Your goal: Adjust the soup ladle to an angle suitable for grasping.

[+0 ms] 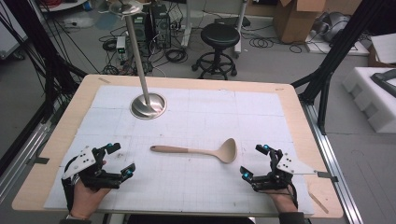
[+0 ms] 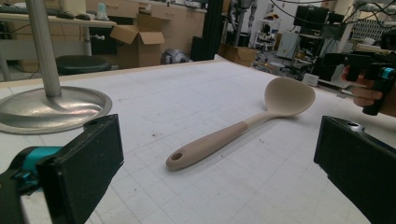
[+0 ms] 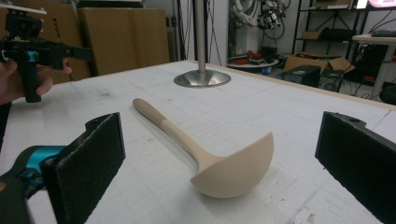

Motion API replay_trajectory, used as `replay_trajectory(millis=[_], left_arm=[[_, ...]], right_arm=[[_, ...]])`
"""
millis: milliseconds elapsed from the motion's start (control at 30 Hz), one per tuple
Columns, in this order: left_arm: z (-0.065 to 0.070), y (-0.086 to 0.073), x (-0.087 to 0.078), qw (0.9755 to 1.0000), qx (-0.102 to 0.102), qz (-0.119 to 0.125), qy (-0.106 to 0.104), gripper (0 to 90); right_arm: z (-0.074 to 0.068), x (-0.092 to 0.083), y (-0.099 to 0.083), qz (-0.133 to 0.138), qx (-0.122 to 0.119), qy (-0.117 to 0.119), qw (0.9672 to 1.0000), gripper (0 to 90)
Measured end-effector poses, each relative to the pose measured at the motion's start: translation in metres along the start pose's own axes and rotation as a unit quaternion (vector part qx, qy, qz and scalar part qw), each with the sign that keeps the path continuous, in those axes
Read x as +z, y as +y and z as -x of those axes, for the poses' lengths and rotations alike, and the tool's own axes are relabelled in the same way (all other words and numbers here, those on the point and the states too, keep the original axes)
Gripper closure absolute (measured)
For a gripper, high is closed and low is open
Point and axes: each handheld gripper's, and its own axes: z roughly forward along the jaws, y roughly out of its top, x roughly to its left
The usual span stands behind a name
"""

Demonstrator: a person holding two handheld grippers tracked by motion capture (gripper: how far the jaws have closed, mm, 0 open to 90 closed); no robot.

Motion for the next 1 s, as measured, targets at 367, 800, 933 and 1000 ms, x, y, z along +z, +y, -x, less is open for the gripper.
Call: replay_trajectory(millis=[367, 800, 933, 1000], left_arm=[[-0.0001, 0.0000, -0.0002, 1.0000, -0.002, 0.000, -0.001, 1.8], [-0.0014, 0.0001, -0.0002, 1.0000, -0.003, -0.002, 0.000, 1.8], [-0.0013, 0.0002, -0.0006, 1.0000, -0.001, -0.002, -0.001, 1.8], [-0.0013, 0.0003, -0.0006, 1.0000, -0.002, -0.002, 0.000, 1.8]], right_arm=[[0.0004, 0.0010, 0.0010, 0.010, 0.001, -0.014, 0.9998, 0.4], [-0.0006, 0.0007, 0.0018, 0.009, -0.006, -0.012, 0.9999, 3.4], [-0.0011, 0.0002, 0.0021, 0.009, -0.006, -0.008, 0.9999, 5.0], [-0.0016, -0.0001, 0.0022, 0.006, -0.006, -0.005, 1.0000, 9.0]])
